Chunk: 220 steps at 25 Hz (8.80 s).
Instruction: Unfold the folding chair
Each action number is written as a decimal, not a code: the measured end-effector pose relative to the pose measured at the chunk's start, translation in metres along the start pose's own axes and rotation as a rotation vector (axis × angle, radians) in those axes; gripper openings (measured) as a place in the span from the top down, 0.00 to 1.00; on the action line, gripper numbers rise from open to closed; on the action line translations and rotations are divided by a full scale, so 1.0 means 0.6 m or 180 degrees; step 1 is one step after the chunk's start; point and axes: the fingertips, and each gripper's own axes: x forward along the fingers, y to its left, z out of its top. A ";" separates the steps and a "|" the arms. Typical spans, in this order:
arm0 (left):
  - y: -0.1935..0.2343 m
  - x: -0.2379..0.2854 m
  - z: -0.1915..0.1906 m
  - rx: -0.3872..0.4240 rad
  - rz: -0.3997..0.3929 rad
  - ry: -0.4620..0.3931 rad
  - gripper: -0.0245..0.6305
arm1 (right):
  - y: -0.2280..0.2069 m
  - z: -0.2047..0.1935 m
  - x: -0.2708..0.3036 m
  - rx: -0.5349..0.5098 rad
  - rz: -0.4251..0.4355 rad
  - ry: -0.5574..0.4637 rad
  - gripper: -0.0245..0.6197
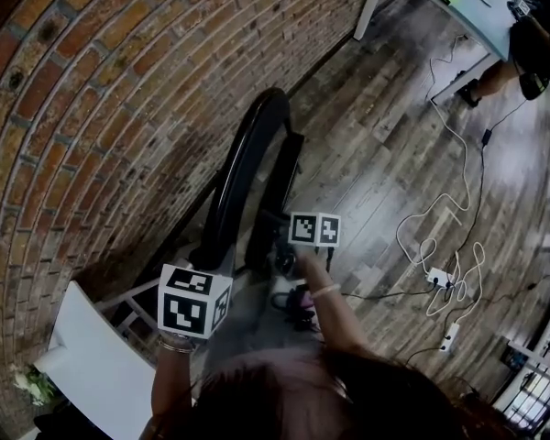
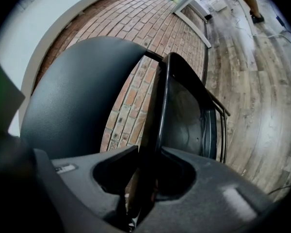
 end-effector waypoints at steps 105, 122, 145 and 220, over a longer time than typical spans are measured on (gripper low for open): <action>0.007 0.072 -0.023 -0.0415 -0.0114 -0.0815 0.88 | -0.314 -0.036 -0.274 0.0306 0.0186 -0.0003 0.69; 0.005 0.089 -0.035 -0.0493 -0.0190 -0.0904 0.88 | -0.390 -0.051 -0.311 0.0351 0.0155 0.0000 0.68; 0.015 0.113 -0.049 -0.0634 -0.0315 -0.0942 0.88 | -0.450 -0.061 -0.328 0.0342 0.0581 -0.0047 0.67; 0.104 0.200 -0.112 -0.1091 -0.1042 -0.1154 0.88 | -0.624 -0.105 -0.349 0.0831 0.0780 -0.0256 0.63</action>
